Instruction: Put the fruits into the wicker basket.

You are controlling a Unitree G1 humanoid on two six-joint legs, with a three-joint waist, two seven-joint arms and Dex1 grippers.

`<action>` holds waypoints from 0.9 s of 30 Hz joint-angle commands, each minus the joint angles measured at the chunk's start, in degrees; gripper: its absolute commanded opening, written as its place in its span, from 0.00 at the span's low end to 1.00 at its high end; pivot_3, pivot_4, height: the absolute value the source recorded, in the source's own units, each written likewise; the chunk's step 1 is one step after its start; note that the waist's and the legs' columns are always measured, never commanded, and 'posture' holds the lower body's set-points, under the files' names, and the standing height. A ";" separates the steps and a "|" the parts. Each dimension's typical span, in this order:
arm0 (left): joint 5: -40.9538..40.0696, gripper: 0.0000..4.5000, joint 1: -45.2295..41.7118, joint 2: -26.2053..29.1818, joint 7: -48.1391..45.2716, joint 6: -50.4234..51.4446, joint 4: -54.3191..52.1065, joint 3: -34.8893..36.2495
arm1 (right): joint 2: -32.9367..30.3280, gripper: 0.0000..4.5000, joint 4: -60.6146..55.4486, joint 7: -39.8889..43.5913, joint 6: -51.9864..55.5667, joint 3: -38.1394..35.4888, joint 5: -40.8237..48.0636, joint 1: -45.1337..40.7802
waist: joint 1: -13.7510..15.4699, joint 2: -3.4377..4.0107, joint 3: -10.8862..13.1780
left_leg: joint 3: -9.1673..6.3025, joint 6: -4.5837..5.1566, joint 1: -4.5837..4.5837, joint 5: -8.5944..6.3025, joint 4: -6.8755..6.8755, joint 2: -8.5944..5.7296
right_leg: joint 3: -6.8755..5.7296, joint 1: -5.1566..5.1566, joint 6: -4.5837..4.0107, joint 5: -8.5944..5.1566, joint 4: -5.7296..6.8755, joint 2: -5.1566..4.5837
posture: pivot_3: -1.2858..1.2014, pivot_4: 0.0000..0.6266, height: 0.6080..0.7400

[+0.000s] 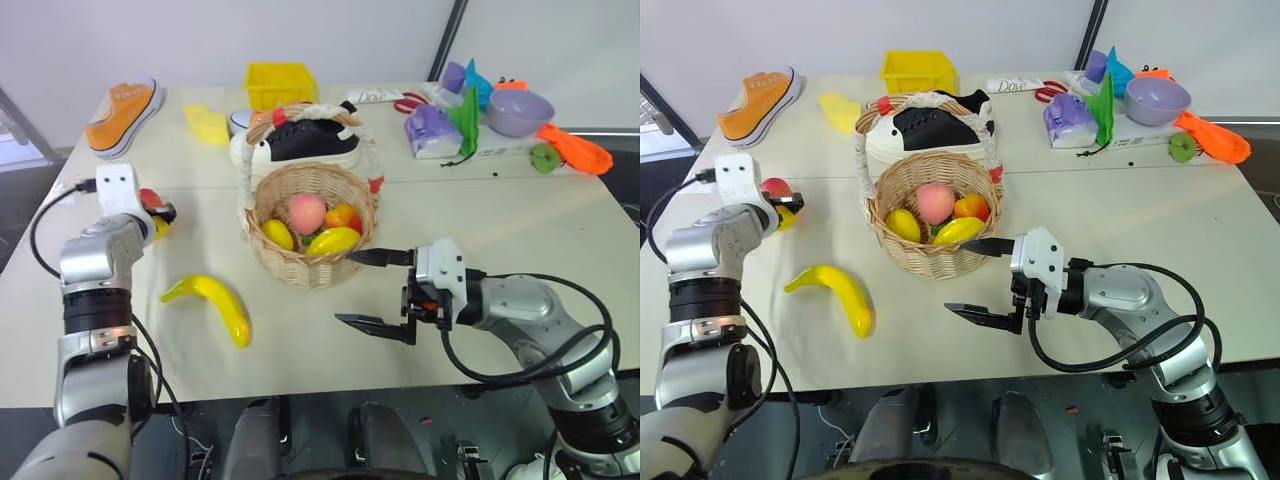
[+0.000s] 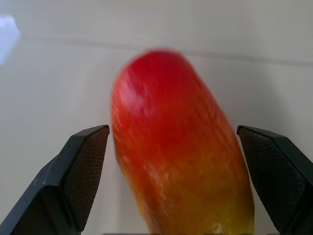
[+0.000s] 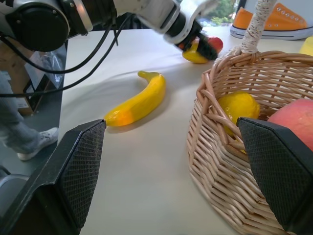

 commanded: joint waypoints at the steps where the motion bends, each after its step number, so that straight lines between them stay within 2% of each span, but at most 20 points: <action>1: 0.18 0.80 -1.77 0.76 0.85 -0.05 -0.51 2.25 | 0.32 1.00 -0.72 -0.57 -1.50 -0.61 -0.40 -0.16 | -0.01 -0.06 -0.02 | 0.00 0.00 0.00 0.00 0.00 0.01 | 0.00 0.00 0.00 0.00 0.01 0.00 | 0.52 0.24 0.95; 2: 0.41 0.67 -1.76 1.04 0.80 -0.49 -0.28 2.18 | 0.38 1.00 -0.68 -0.74 -1.53 -0.76 -0.40 -0.25 | -0.01 -0.06 -0.02 | 0.00 -0.01 0.01 0.00 0.00 0.01 | 0.00 0.00 0.00 0.00 0.01 0.00 | 0.52 0.24 0.95; 4: 1.36 0.51 -1.52 1.87 -0.15 -2.31 -0.34 1.01 | 0.35 1.00 -0.52 -0.82 -1.58 -0.85 -0.40 -0.39 | -0.01 -0.06 -0.02 | 0.00 -0.01 0.01 0.00 0.00 0.01 | 0.00 0.01 0.00 0.00 0.01 -0.01 | 0.52 0.24 0.95; 5: 1.74 0.48 -1.31 2.14 -0.52 -3.36 -0.68 0.63 | 0.30 1.00 -0.48 -0.83 -1.62 -0.83 -0.42 -0.43 | -0.01 -0.06 -0.02 | 0.00 -0.01 0.01 0.00 0.00 0.01 | 0.00 0.00 0.00 0.00 0.01 -0.01 | 0.52 0.24 0.95; 9: 2.90 0.48 1.42 3.51 -1.42 -8.01 -4.87 1.03 | 0.15 1.00 -0.31 -0.96 -1.75 -0.81 -0.55 -0.51 | 0.00 -0.06 -0.02 | 0.00 -0.01 0.01 0.00 0.00 0.00 | 0.00 0.01 0.00 0.00 0.01 -0.02 | 0.52 0.24 0.95; 13: -3.00 0.48 9.50 4.75 -10.60 -16.07 -19.65 5.63 | -0.41 1.00 0.42 -1.12 -2.18 -1.61 -1.01 -0.40 | -0.20 -0.07 -0.02 | 0.03 -0.07 0.01 0.03 -0.05 0.03 | 0.00 -0.03 0.00 0.00 0.01 -0.18 | 0.52 0.24 0.95; 15: -12.17 0.48 18.60 6.25 -22.10 -16.94 -32.40 10.57 | -0.82 1.00 1.38 -0.93 -2.33 -2.70 -0.88 -0.59 | -0.57 -0.07 -0.02 | 0.04 -0.24 0.01 0.12 -0.08 0.05 | 0.00 -0.04 -0.01 0.00 0.01 -0.20 | 0.52 0.24 0.95; 17: -22.23 0.48 27.40 8.71 -31.62 -13.02 -42.06 15.51 | -1.16 1.00 2.44 -0.59 -2.49 -3.65 -0.68 -1.07 | -0.59 -0.07 -0.02 | 0.08 -0.28 0.06 0.11 -0.12 0.06 | 0.02 0.01 -0.03 0.00 -0.03 -0.29 | 0.52 0.24 0.95; 21: -34.93 0.48 40.61 16.08 -44.14 -5.82 -53.88 18.13 | -1.58 1.00 4.67 0.33 -2.97 -4.49 -0.74 -2.53 | -0.29 -0.02 -0.03 | 0.01 -0.26 0.11 -0.10 -0.17 0.08 | 0.03 0.01 -0.13 -0.04 -0.08 -0.35 | 0.52 0.24 0.95; 23: -37.55 0.48 40.68 18.38 -44.33 -4.06 -56.53 15.49 | -1.62 1.00 5.84 0.70 -3.38 -4.49 -1.09 -3.28 | 0.13 0.06 -0.05 | -0.07 -0.27 0.16 -0.11 -0.13 0.06 | -0.07 -0.04 -0.32 -0.13 -0.15 -0.43 | 0.52 0.24 0.95; 27: -38.73 0.48 28.49 16.71 -36.67 -0.30 -57.90 3.85 | -1.41 1.00 6.81 0.82 -3.77 -4.35 -1.47 -4.08 | 1.22 0.07 -0.06 | -0.05 -0.25 0.13 -0.12 -0.13 0.01 | -0.19 0.03 -0.69 -0.10 -0.34 -0.56 | 0.52 0.24 0.95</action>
